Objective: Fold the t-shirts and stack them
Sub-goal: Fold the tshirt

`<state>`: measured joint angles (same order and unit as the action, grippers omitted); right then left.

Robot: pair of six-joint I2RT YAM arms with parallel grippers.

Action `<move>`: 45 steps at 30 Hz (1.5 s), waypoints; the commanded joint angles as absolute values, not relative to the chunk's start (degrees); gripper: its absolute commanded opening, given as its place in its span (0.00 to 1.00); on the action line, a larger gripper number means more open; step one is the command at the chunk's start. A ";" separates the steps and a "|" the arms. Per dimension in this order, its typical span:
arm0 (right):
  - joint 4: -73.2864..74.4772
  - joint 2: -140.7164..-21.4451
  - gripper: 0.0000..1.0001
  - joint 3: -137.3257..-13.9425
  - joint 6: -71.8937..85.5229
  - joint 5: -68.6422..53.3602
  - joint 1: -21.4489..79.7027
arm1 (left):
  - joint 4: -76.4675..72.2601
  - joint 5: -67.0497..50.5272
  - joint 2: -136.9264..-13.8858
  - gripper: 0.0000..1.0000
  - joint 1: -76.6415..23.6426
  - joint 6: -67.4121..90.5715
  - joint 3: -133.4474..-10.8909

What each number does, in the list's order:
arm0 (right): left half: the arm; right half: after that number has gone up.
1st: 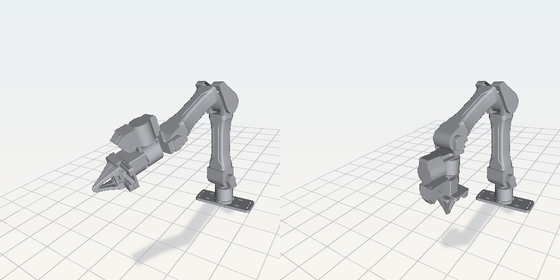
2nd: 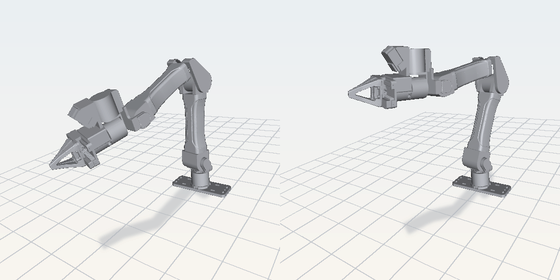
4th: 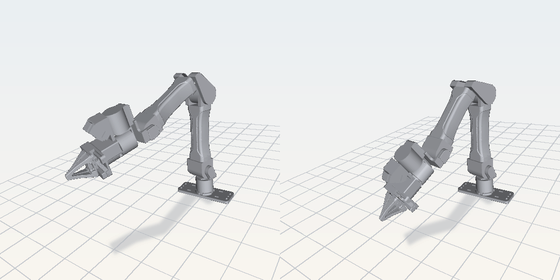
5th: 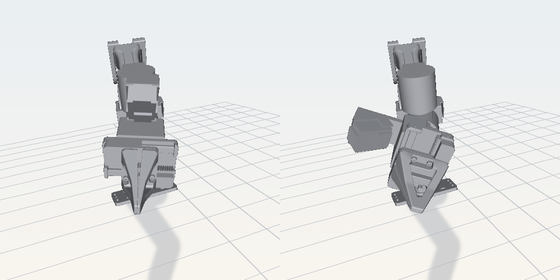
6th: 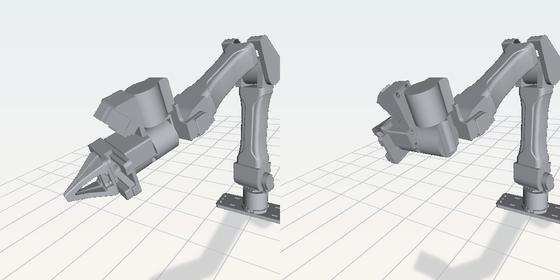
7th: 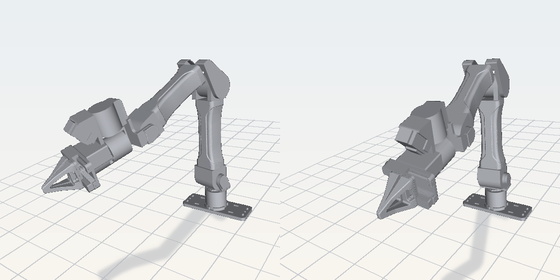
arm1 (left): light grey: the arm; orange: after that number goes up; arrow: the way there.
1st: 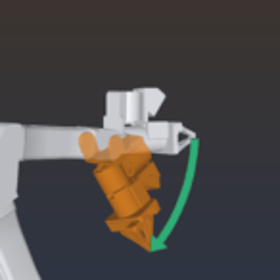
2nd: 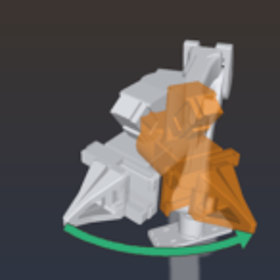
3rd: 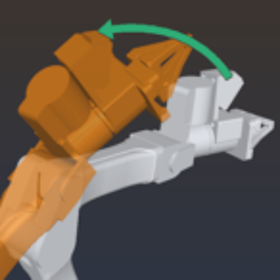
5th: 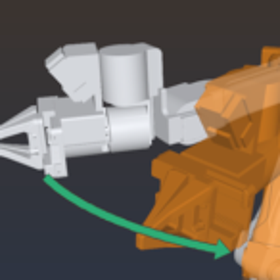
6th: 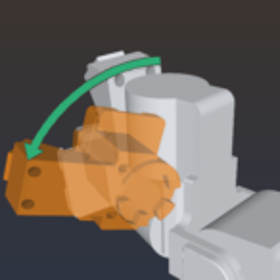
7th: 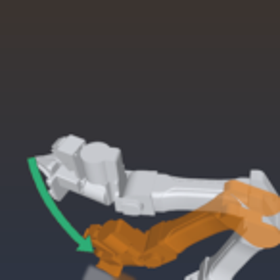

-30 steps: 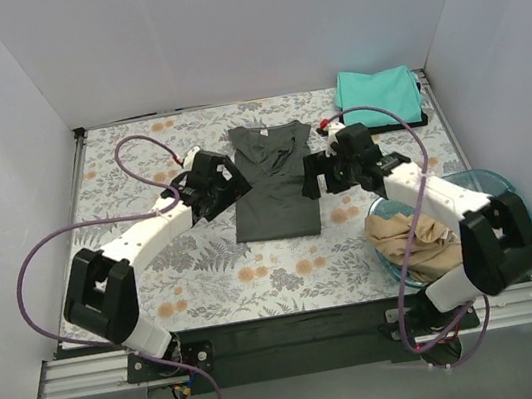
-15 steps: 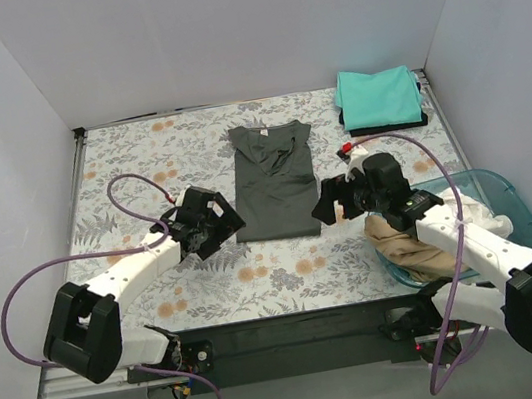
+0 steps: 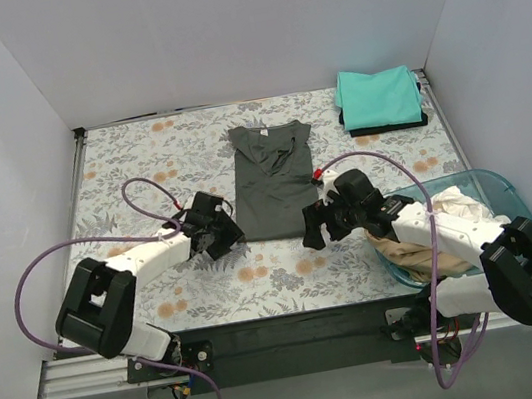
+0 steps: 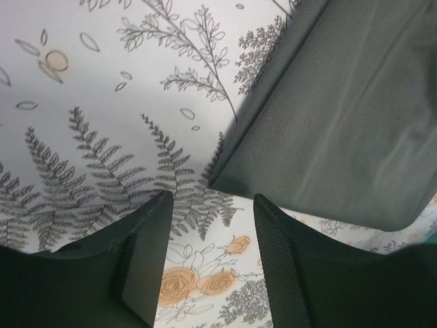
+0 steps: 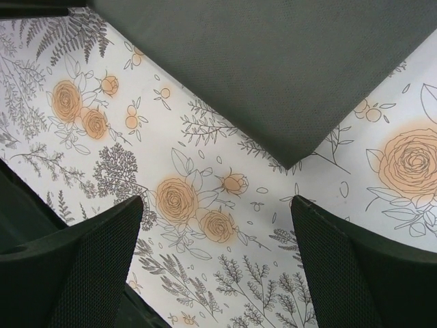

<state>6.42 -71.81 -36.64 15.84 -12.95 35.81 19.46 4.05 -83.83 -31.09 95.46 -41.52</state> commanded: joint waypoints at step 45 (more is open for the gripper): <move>8.79 -89.55 0.41 -45.44 9.23 -2.90 38.05 | 17.40 4.31 -88.51 0.00 -31.29 94.57 -41.92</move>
